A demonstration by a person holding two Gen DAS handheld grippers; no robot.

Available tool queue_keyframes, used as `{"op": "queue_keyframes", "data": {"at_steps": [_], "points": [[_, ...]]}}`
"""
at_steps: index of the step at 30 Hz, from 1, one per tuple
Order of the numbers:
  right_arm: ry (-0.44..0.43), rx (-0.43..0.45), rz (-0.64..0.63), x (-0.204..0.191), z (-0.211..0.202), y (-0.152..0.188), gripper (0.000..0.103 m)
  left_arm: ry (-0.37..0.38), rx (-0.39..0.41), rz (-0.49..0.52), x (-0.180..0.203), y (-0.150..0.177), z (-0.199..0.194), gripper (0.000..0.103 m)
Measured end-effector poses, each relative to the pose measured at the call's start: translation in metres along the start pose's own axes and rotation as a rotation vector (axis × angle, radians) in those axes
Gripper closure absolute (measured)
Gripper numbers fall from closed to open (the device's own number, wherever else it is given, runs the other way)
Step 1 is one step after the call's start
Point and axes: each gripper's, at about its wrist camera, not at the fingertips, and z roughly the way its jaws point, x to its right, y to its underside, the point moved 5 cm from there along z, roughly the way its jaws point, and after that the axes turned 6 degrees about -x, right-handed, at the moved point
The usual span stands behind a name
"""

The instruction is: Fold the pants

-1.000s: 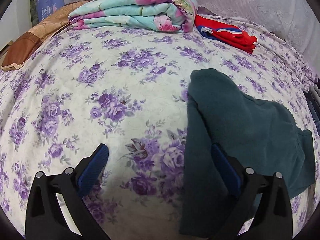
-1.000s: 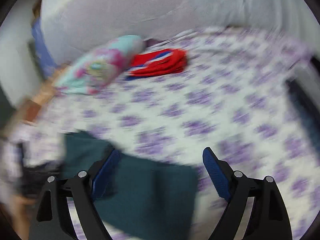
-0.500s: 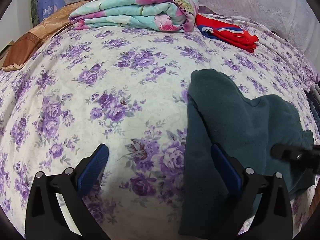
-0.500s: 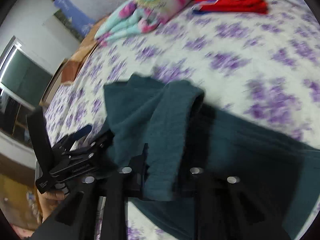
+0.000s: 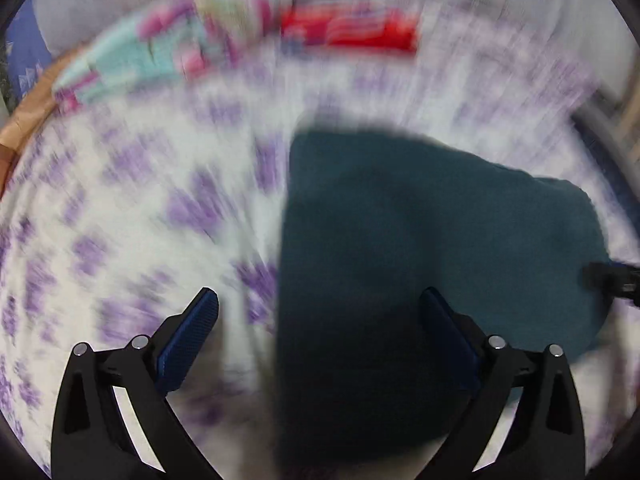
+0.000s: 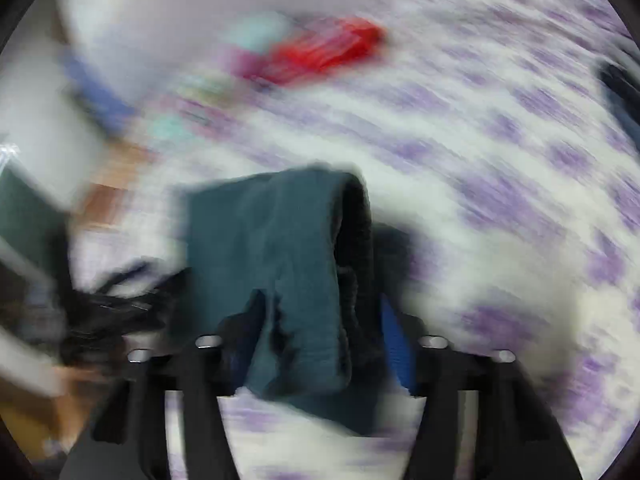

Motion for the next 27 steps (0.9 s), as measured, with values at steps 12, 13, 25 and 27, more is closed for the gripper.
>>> {"op": "queue_keyframes", "data": {"at_steps": [12,13,25,27], "points": [[-0.19,0.168,-0.143,-0.049,-0.029,-0.057,0.073,-0.038,0.071,-0.144,-0.038,-0.03,-0.037,0.004],[-0.197,0.146,-0.146,-0.051,-0.018,-0.061,0.073,-0.032,0.062,-0.164,-0.04,-0.034,-0.033,0.004],[-0.17,0.166,-0.106,-0.013,-0.026,-0.05,0.043,-0.149,0.011,-0.061,-0.024,-0.069,-0.008,0.005],[-0.153,0.192,-0.149,-0.009,-0.043,-0.04,0.043,-0.097,0.047,-0.065,-0.021,-0.061,-0.026,0.005]]}}
